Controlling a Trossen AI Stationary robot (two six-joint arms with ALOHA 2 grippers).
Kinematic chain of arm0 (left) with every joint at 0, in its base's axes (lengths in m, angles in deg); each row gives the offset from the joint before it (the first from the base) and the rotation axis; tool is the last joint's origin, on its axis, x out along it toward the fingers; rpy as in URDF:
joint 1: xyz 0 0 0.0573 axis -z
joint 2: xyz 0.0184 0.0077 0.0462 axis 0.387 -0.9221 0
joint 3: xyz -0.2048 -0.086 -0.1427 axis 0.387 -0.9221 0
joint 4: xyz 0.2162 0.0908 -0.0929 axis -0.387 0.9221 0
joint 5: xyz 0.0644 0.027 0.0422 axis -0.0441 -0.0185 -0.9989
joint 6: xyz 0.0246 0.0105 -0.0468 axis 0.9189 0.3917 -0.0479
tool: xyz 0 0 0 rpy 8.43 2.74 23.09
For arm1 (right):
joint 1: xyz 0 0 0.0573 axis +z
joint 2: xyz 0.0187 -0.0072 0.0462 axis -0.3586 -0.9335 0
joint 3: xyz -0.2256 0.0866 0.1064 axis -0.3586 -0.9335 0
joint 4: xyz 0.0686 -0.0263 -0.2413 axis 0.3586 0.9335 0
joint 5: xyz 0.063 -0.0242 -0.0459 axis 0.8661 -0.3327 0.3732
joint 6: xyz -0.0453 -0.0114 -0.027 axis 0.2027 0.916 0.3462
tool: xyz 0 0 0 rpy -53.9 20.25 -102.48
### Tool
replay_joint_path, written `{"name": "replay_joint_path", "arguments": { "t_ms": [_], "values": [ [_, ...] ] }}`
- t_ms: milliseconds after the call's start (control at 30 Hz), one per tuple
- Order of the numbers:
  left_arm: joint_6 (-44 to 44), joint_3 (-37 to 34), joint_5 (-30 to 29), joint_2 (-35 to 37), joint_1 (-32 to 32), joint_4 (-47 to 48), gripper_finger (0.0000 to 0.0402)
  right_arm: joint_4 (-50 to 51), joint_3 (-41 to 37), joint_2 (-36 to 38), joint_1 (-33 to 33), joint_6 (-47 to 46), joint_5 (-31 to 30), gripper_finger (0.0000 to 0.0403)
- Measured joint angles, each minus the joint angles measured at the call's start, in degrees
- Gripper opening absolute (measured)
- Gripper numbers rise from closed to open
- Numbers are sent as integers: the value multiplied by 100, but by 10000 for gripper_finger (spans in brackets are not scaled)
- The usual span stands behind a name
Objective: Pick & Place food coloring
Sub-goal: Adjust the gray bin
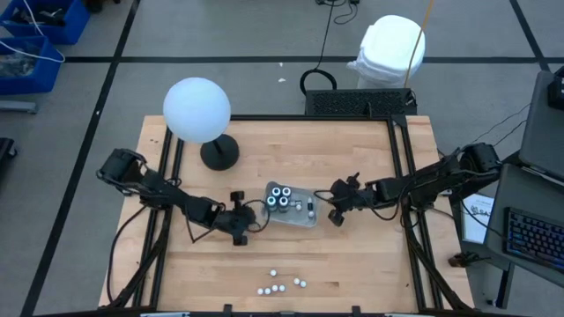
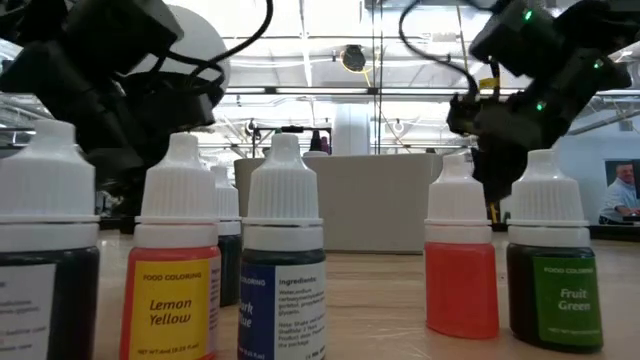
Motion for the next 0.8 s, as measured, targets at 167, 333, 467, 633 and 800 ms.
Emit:
{"name": "replay_joint_path", "arguments": {
  "t_ms": [167,333,467,633,800],
  "values": [
    [278,15,32,-127,-327,-541,6,-770,9,-194,181,314,-147,0],
    [399,13,338,-250,-487,-916,7,-712,0,-195,161,369,-389,0],
    [588,9,567,-420,-470,-1297,4,-767,0,-194,105,506,-469,0],
    [664,90,674,-710,-481,-1509,9,-813,0,-194,-31,636,-413,0],
    [554,103,667,-723,-481,-1392,4,-856,0,-196,-69,631,-394,0]
  ]
}}
